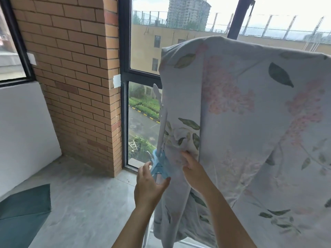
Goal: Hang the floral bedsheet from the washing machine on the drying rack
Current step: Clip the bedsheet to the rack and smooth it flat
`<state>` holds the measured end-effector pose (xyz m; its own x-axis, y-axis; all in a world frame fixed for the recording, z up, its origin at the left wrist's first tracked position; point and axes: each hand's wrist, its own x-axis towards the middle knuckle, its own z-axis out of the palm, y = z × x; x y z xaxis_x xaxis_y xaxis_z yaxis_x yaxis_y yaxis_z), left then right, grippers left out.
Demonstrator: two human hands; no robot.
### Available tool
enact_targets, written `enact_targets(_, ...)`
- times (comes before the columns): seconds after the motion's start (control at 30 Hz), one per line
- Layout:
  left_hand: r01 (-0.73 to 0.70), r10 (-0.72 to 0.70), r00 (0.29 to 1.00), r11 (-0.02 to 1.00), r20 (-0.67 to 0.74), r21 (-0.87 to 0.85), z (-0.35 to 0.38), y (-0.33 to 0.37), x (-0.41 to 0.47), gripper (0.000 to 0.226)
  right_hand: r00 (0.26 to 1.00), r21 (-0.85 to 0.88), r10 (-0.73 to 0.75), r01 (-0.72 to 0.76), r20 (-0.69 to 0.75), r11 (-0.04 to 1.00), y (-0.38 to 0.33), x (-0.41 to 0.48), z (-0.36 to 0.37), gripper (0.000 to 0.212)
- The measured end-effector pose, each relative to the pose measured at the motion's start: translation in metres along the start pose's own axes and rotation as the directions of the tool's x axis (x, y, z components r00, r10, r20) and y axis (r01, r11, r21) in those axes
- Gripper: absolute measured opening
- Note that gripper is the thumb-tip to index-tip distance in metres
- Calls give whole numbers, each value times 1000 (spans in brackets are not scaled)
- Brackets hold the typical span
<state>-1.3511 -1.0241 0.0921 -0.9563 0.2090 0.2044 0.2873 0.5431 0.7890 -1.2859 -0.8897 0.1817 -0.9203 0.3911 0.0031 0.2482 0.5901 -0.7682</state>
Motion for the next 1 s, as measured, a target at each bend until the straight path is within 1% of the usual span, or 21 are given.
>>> enact_targets(0.07, 74, -72, 995, 997, -62, 25, 9, 7, -7, 96, 1000, 33, 15, -14, -2, 999, 1, 0, -2, 58)
enact_targets(0.13, 134, -128, 983, 991, -132, 31, 15, 14, -8, 100, 1000, 55, 10, -9, -7, 998, 4, 1, -3, 58)
enact_targets(0.2, 176, -166, 972, 983, -166, 47, 20, 18, -8, 98, 1000, 73, 11, -11, 4, 997, 8, 1, -5, 58)
enact_targets(0.3, 224, -219, 964, 975, -152, 12, 23, 20, -8, 91, 1000, 77, 2, -4, 31, 997, 13, 2, -6, 60)
enact_targets(0.43, 217, -229, 950, 973, -214, -79, 22, 20, -12, 84, 998, 61, -23, 20, 56, 998, 16, 7, -8, 59)
enact_targets(0.6, 244, -278, 924, 958, -262, -153, 17, 16, -10, 88, 994, 54, -54, 49, 95, 997, 18, 9, -3, 57)
enact_targets(0.7, 233, -265, 929, 961, -258, -149, 10, 8, -11, 80, 990, 45, -72, 67, 118, 997, 21, 8, -2, 57)
enact_targets(0.87, 149, -186, 946, 977, -266, -154, -11, 0, -15, 49, 989, 59, -91, 85, 112, 995, 20, 4, -5, 54)
enact_targets(1.0, 86, -119, 959, 987, -257, -133, -34, -6, -14, 41, 987, 76, -106, 97, 118, 992, 11, 1, -9, 48)
